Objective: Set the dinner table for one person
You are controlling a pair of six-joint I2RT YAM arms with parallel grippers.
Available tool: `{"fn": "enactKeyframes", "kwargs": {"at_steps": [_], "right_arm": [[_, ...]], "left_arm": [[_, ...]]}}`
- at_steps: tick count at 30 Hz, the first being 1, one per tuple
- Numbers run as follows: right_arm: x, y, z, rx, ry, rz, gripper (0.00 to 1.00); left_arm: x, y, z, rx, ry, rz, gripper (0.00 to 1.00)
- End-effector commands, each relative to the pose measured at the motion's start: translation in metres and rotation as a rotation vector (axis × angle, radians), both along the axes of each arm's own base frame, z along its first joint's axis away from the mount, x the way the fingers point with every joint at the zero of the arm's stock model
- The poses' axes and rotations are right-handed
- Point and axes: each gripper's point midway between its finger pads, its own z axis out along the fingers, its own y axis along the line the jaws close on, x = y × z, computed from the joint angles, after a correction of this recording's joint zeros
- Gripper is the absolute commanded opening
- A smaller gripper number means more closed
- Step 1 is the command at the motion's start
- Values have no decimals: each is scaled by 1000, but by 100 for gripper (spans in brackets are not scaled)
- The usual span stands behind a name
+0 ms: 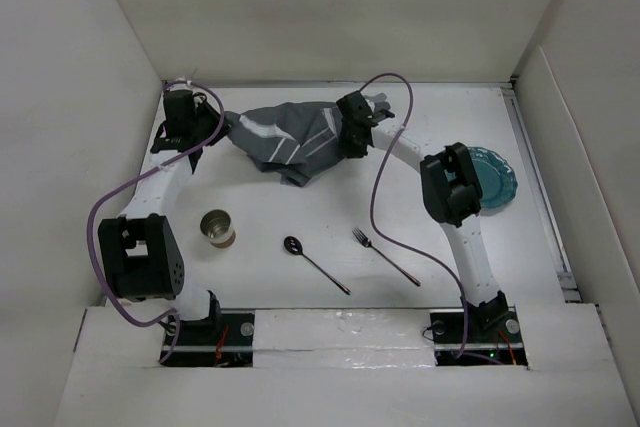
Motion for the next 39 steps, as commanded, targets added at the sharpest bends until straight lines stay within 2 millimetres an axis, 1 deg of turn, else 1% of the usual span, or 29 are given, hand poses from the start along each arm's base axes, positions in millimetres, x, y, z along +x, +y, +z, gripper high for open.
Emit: {"fn": "enactKeyframes", "kwargs": {"at_steps": [1,5,6,9,10,11,12,13,15,16,17,18,19,20,21,22,23,24,25,26,27,28,30,31,34,35,37,38,39], "right_arm": [[-3,-10,-18,-63,38,-28,31],[11,-10,-12,-41,-11,-38,14],[20,-12,-5,-31,-44,-39,0],[33,-14,11,-15,-89,-40,0],[40,-18,27,1,-123,-49,0],[43,-23,35,6,-143,-56,0],[49,-21,50,21,-191,-50,0],[54,-25,79,49,-247,-59,0],[60,-31,113,71,-329,-53,0],[60,-31,133,82,-368,-48,0],[61,-39,174,95,-448,-41,0],[59,-41,197,102,-492,-38,0],[56,-45,218,102,-528,-35,0],[46,-52,256,103,-591,-30,0],[34,-65,290,90,-653,-49,0],[34,-65,291,90,-653,-49,0],[26,-71,307,85,-685,-44,0],[6,-78,344,106,-750,-53,0],[-3,-83,353,105,-765,-56,0],[-13,-89,367,107,-791,-56,0],[-33,-101,400,127,-855,-70,0],[-44,-106,412,133,-879,-74,0],[-64,-119,439,137,-928,-89,0],[-80,-128,465,160,-977,-97,0],[-97,-140,490,166,-1023,-90,0],[-101,-138,494,164,-1006,-64,0],[-94,-124,475,182,-924,10,0],[-90,-108,462,198,-891,45,0],[-86,-91,422,199,-808,97,0]], "left_arm": [[0,2,25,3,-86,14,0],[2,3,27,6,-90,16,0],[3,3,29,6,-94,16,0],[4,3,30,1,-95,17,0],[6,2,34,-1,-101,16,0],[7,2,35,-1,-103,16,0],[7,2,36,-3,-105,18,0],[10,2,43,-7,-120,16,0],[13,-1,50,-20,-131,6,0],[18,-2,64,-29,-158,3,0],[21,-4,74,-44,-175,2,0],[23,-8,85,-63,-198,-15,0],[25,-10,107,-78,-242,-22,0],[25,-13,120,-111,-265,-23,0],[22,-23,149,-148,-323,-56,0],[20,-23,161,-147,-347,-58,0],[17,-25,176,-164,-379,-63,0],[12,-29,191,-196,-405,-76,0],[5,-35,220,-207,-461,-94,0],[0,-37,234,-219,-485,-102,0],[-6,-40,248,-244,-503,-117,0],[-13,-41,275,-250,-558,-124,0],[-24,-46,301,-265,-600,-141,0],[-34,-51,328,-268,-651,-154,0],[-49,-53,357,-295,-703,-166,0],[-51,-53,360,-302,-710,-166,0],[-49,-50,354,-298,-697,-142,0],[-47,-47,347,-287,-687,-128,0],[-46,-45,340,-280,-680,-116,0]]}}
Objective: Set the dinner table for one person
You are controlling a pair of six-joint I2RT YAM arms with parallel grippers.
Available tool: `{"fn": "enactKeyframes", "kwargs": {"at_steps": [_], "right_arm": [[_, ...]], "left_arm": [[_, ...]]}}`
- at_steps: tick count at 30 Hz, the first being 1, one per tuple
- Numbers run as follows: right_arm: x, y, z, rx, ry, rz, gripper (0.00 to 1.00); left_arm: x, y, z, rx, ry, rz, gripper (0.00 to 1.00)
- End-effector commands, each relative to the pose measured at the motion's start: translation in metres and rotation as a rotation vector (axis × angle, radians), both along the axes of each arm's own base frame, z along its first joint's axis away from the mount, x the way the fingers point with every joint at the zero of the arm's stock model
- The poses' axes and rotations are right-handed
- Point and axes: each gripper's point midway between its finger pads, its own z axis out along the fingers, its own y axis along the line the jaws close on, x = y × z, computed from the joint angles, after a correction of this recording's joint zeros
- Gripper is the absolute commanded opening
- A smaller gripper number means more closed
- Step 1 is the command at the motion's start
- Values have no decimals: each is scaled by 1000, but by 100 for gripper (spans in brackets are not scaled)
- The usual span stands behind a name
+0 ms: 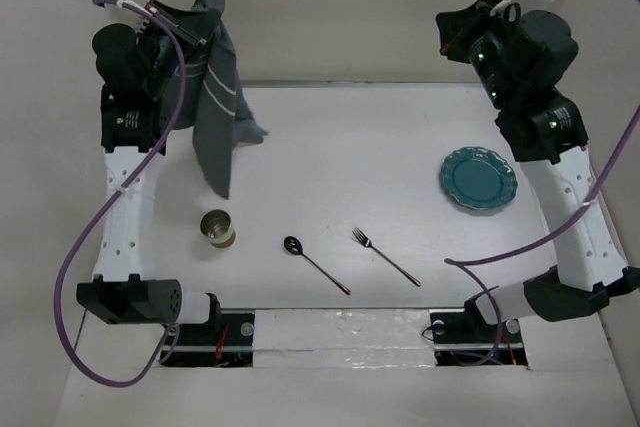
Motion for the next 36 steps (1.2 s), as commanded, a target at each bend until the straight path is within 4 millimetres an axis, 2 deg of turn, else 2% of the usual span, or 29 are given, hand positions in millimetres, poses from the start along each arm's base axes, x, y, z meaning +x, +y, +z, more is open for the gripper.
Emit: {"fn": "enactKeyframes", "kwargs": {"at_steps": [1,2,3,4,5,7,8,12,13,14,16,17,18,19,21,22,23,24,25,26,27,28,29,30,31,32,34,35,36], "right_arm": [[25,55,-121,-131,279,161,0],[25,77,-132,-114,267,217,0],[23,93,-174,-128,346,284,0],[27,97,-188,-118,372,287,0],[26,109,-196,-97,381,326,0],[29,114,-214,-107,414,345,0],[31,115,-218,-118,418,346,0],[33,112,-222,-141,435,347,0],[35,107,-219,-142,429,337,0],[35,98,-212,-150,411,319,0],[35,97,-211,-154,409,318,0],[37,91,-210,-154,413,306,0],[39,86,-206,-158,404,296,0],[39,86,-206,-161,403,298,0],[46,72,-208,-166,418,262,0],[47,72,-207,-168,415,264,1],[49,67,-208,-171,422,249,2],[51,65,-211,-177,430,242,5],[54,60,-215,-183,440,224,8],[55,57,-221,-192,453,211,11],[57,51,-227,-202,465,174,17],[55,47,-254,-219,521,152,25],[55,47,-254,-219,521,152,25],[57,40,-265,-211,549,129,35],[58,30,-276,-215,573,88,40],[55,26,-301,-228,621,66,43],[53,15,-327,-229,672,22,52],[49,13,-351,-244,712,20,55],[48,8,-366,-239,749,2,57]], "left_arm": [[-8,4,-10,-17,-13,25,0],[-6,5,-22,-27,6,33,0],[-3,3,-27,-30,1,18,0],[9,4,-49,-32,46,12,0],[16,3,-58,-35,67,4,0],[29,-7,-64,-54,67,-42,0],[31,-17,-60,-65,52,-75,0],[47,-60,-20,-128,-41,-187,0],[56,-69,2,-128,-84,-206,0],[54,-91,31,-173,-136,-281,0],[52,-94,42,-187,-174,-305,0],[47,-94,54,-209,-198,-318,0],[46,-92,56,-208,-207,-309,0],[39,-89,64,-204,-224,-299,0],[38,-81,57,-189,-229,-262,0],[29,-73,61,-187,-246,-249,0],[36,-70,35,-187,-194,-240,0],[34,-67,24,-176,-183,-242,0],[23,-60,23,-165,-193,-231,0],[31,-61,-23,-158,-102,-223,0],[30,-58,-42,-144,-84,-215,0],[20,-53,-103,-132,21,-202,0],[20,-53,-103,-132,22,-202,0],[18,-52,-127,-129,67,-195,0],[9,-51,-139,-119,77,-189,0],[7,-50,-187,-112,170,-181,0],[0,-51,-224,-91,233,-187,0],[-6,-51,-260,-93,308,-186,0],[-10,-51,-274,-93,331,-190,0]]}}
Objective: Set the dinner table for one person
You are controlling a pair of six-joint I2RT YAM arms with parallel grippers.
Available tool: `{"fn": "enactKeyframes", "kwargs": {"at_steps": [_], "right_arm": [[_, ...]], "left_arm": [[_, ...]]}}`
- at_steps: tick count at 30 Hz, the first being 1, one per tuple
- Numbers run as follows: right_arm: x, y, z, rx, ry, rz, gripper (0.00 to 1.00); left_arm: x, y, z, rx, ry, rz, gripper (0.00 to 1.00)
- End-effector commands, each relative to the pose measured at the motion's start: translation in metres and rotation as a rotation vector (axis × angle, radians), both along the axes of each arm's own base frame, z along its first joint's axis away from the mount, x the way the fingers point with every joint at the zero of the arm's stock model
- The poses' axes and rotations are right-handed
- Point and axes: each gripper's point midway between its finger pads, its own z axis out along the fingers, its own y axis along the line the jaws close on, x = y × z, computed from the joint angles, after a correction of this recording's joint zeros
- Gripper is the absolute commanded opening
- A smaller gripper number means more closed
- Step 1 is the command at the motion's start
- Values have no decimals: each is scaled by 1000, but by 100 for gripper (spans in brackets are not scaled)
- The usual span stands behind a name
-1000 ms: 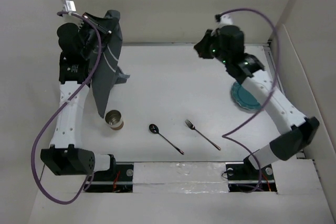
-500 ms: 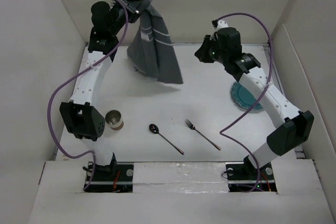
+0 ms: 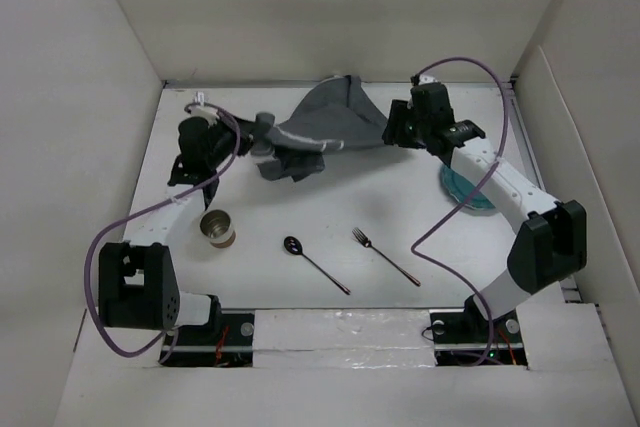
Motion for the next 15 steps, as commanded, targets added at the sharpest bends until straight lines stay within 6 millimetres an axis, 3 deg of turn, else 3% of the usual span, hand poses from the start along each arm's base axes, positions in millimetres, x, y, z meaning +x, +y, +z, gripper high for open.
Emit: {"fn": "enactKeyframes", "kwargs": {"at_steps": [1,2,3,6,12,15], "right_arm": [[0,-21,-46,-41,80,-93,58],[0,-25,-68,-55,129,-109,59],[-6,-27,-87,-61,176,-121,59],[-12,-36,-122,-66,247,-181,59],[-10,-47,-158,-82,332,-259,59],[2,-48,-157,-85,327,-291,59]], "left_arm": [[-15,-3,-30,32,-6,-35,0],[-22,-1,-54,44,42,-27,0],[-24,2,-65,50,64,-8,0],[-31,7,-85,88,102,9,0],[-37,11,-94,148,125,9,0],[-40,12,-99,160,135,3,0]]}}
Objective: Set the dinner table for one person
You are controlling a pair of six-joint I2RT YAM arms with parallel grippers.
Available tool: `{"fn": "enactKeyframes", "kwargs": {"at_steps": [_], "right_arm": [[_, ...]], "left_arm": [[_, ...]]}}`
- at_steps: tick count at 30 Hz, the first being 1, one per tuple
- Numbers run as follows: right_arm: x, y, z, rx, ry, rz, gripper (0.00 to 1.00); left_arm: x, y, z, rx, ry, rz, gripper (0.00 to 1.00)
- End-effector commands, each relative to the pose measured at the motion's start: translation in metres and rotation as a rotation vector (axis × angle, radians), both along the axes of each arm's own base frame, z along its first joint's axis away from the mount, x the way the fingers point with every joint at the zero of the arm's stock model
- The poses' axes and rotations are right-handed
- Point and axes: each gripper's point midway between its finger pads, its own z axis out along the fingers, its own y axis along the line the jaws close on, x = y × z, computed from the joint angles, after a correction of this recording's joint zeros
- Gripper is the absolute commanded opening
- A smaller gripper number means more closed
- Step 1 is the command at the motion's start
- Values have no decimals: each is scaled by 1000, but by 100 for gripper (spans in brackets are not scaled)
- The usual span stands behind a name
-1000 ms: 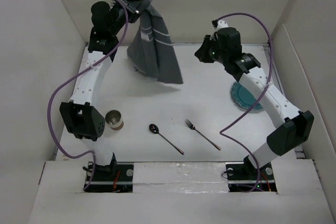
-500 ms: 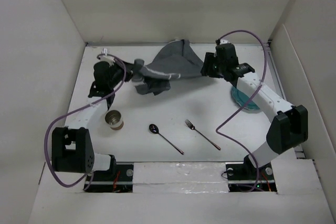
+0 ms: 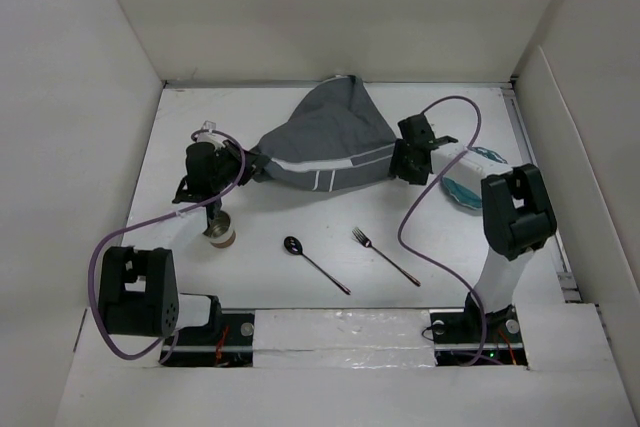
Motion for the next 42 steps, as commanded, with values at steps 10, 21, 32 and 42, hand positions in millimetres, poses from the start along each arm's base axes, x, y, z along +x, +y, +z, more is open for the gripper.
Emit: {"fn": "enactKeyframes", "kwargs": {"at_steps": [10,21,32,42], "right_arm": [[50,-20,-4,-42,-2,-226,45],[58,-28,3,-5,-14,-273,0],[57,-28,30,9,-120,-196,0],[61,-17,30,53,-132,-148,0]], "left_arm": [[-1,0,5,47,-40,-24,0],[4,38,-16,263,97,109,35],[-20,66,-8,518,199,116,70],[-60,-14,14,908,131,-192,46]]}}
